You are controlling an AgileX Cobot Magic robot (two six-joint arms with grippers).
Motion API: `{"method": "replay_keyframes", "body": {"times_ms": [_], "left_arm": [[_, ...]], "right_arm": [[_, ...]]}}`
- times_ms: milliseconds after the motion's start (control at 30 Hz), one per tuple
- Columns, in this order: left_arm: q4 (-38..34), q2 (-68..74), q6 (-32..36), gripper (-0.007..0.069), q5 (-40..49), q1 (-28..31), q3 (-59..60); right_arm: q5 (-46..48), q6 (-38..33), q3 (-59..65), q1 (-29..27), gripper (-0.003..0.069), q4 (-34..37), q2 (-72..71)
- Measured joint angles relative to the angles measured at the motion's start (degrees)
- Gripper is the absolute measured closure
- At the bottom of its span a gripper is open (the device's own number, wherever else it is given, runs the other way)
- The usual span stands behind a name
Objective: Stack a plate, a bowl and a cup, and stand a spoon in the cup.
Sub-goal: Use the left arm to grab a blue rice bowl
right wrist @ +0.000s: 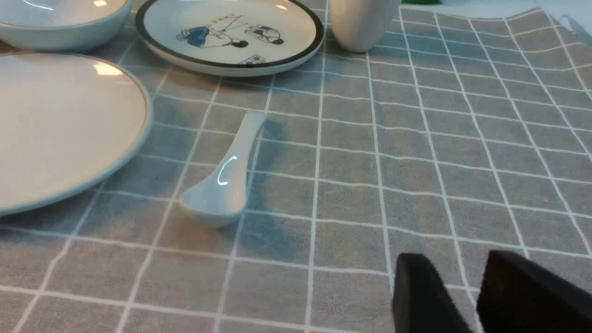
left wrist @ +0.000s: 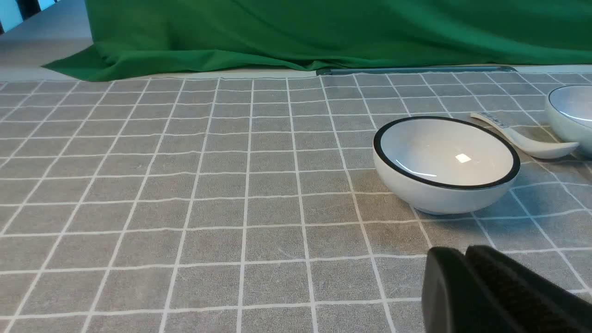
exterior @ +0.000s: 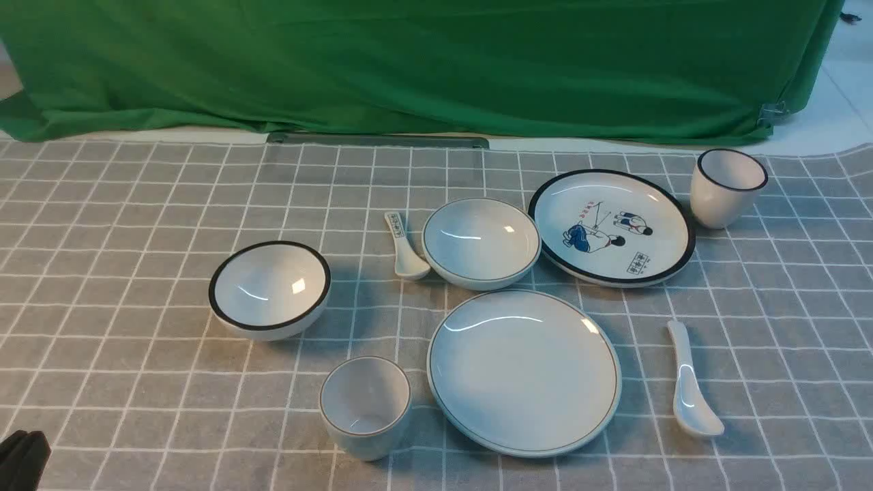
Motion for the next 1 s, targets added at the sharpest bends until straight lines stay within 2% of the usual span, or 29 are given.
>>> {"method": "replay_keyframes", "body": {"times_ms": [833,933,1000], "left_arm": [[0.4,0.0,0.0,0.0608,-1.49,0.0,0.0],[-3.76,0.0,-1.99,0.0608,-6.77,0.0,0.0],[-9.77,0.0,-5.53,0.0608,-9.69,0.0,0.0]], "right_arm": [[0.0,0.0,0.0,0.0,0.0417,0.0,0.0],[-0.01,0.0,0.0,0.0,0.0417,0.0,0.0],[-0.87,0.0,0.0,0.0,0.0417,0.0,0.0]]}}
